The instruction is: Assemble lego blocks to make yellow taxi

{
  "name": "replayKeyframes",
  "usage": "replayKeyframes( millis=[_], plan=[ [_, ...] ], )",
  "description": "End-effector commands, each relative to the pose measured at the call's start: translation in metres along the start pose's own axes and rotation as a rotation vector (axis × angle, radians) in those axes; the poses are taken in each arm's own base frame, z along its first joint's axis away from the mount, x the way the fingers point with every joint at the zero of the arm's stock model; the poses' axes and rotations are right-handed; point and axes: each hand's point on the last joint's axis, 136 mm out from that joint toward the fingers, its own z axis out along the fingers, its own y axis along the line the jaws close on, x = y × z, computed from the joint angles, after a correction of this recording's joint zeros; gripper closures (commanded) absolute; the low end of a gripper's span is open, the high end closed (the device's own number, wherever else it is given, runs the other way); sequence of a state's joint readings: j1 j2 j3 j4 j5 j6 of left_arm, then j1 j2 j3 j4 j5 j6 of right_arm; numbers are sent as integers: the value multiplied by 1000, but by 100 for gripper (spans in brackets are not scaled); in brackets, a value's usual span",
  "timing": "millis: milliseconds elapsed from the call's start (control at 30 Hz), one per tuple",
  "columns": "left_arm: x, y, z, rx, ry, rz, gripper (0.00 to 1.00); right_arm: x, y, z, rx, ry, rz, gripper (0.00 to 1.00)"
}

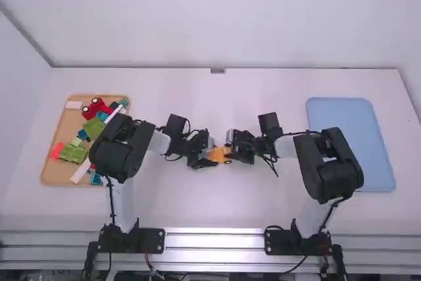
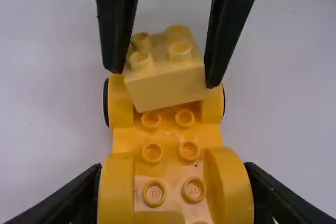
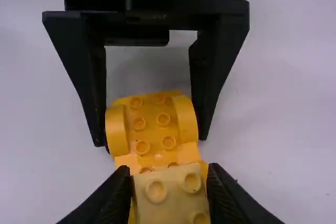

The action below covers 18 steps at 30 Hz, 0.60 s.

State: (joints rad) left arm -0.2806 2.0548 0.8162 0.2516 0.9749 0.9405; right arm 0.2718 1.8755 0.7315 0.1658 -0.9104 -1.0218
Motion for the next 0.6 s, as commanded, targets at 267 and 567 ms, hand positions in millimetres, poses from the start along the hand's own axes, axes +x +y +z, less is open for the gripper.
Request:
replayKeyframes(
  millis=[267,567],
  plan=[
    [42,-10,4,-24,141,-108,32,3,3,19,19,77,10,76],
    [43,-10,4,-24,144,-115,32,9,-4,12,44,87,27,77]
  ],
)
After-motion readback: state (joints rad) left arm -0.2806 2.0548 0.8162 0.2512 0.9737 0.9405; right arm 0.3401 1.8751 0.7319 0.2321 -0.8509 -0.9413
